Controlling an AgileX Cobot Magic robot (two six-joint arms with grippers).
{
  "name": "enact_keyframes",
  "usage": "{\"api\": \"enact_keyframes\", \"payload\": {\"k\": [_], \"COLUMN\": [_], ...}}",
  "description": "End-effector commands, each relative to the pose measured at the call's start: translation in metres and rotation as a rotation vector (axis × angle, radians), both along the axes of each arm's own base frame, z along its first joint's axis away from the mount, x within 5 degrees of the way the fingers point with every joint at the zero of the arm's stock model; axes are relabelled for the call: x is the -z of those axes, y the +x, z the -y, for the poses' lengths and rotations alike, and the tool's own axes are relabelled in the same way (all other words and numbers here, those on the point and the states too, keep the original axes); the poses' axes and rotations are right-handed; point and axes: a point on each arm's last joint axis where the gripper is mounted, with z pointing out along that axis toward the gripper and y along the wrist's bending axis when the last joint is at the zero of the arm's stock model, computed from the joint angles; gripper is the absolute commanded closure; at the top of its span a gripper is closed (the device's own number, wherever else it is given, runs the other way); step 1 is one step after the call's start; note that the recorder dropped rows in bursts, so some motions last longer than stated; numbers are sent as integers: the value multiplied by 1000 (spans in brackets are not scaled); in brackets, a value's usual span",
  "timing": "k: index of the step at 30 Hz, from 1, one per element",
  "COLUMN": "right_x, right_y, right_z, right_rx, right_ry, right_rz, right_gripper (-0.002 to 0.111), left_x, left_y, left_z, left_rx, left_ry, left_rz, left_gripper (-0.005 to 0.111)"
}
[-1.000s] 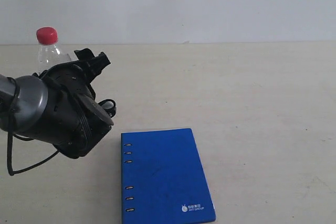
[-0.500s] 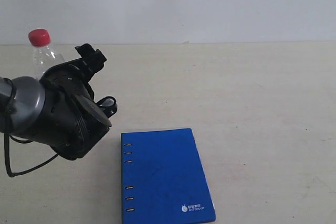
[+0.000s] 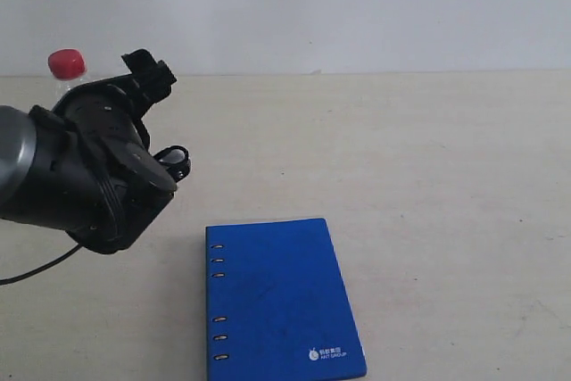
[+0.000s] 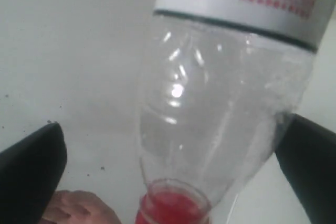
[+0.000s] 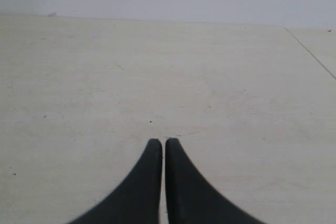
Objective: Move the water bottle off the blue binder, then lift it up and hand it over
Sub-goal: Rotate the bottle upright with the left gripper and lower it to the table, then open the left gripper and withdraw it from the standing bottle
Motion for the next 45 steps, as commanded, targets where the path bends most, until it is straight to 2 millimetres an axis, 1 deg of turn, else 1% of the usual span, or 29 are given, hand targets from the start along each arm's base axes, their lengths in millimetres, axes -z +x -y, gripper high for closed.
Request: {"api": "enact_keyframes", "payload": {"k": [1, 4, 6, 7, 9, 11, 13, 14, 17, 19, 23, 24, 25, 26, 27, 30, 41, 45], "right_x": [-2, -2, -2, -2, -2, -2, -2, -2, -2, -2, -2, -2, -2, -2, -2, -2, -2, -2], "right_y": [0, 0, 0, 0, 0, 0, 0, 0, 0, 0, 0, 0, 0, 0, 0, 0, 0, 0], "right_z": [0, 0, 0, 0, 0, 0, 0, 0, 0, 0, 0, 0, 0, 0, 0, 0, 0, 0], "right_rx": [-2, -2, -2, -2, -2, -2, -2, -2, -2, -2, -2, -2, -2, -2, -2, -2, -2, -2], "right_ry": [-3, -3, -3, -3, -3, -3, -3, -3, -3, -3, -3, -3, -3, -3, -3, -3, -3, -3], "right_rz": [8, 8, 8, 8, 8, 8, 8, 8, 8, 8, 8, 8, 8, 8, 8, 8, 8, 8], "right_gripper": [108, 108, 108, 108, 108, 108, 108, 108, 108, 108, 108, 108, 108, 108, 108, 108, 108, 108], "left_x": [-20, -39, -60, -65, -83, -99, -118, -125, -151, -170, -198, -203, -207, -209, -210, -211, -212, -214], "left_y": [-5, -9, -14, -15, -21, -27, -35, -39, -52, -64, -86, -90, -93, -95, -98, -101, -101, -101], "left_z": [-3, -6, -11, -12, -18, -23, -31, -33, -38, -44, -59, -62, -63, -64, -63, -61, -61, -61], "left_rx": [10, 11, 10, 9, 6, -1, -17, -15, 31, 34, -25, -43, -59, -65, -75, -81, -64, -23], "left_ry": [28, -2, -46, -59, -117, -197, -376, -507, -1049, -1525, -2283, -2446, -2572, -2637, -2684, -2693, -2690, -2649], "left_rz": [15, 54, 103, 117, 169, 230, 342, 400, 550, 657, 821, 832, 836, 820, 777, 697, 690, 683], "left_gripper": [0, 0, 0, 0, 0, 0, 0, 0, 0, 0, 0, 0, 0, 0, 0, 0, 0, 0]}}
